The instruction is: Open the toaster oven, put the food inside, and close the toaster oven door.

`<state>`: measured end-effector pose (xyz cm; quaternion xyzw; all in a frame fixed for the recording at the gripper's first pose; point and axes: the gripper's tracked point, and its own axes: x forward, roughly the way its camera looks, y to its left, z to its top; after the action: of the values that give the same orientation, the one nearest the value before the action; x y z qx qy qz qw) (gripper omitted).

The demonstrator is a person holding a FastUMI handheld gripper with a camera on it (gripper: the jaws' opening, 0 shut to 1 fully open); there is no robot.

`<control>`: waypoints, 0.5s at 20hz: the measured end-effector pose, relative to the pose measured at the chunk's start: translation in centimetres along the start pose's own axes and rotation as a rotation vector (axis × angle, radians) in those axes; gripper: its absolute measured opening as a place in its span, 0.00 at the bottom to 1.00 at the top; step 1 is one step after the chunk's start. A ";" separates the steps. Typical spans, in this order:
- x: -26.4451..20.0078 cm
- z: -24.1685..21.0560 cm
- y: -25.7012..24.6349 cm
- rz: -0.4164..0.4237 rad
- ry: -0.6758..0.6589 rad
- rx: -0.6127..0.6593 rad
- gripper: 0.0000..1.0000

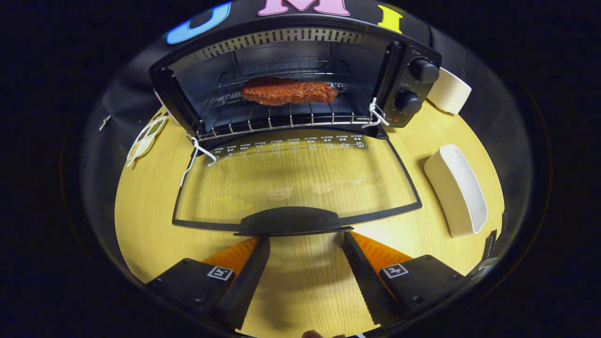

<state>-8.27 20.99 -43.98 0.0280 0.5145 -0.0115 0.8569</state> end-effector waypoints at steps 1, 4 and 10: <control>-0.3 0.3 0.0 0.003 -0.025 -0.015 0.97; -1.8 0.7 0.0 0.027 -0.067 0.005 0.97; -5.0 2.7 0.0 0.071 -0.181 0.024 0.98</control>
<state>-8.25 20.83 -38.29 0.0553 0.4336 0.0105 0.8994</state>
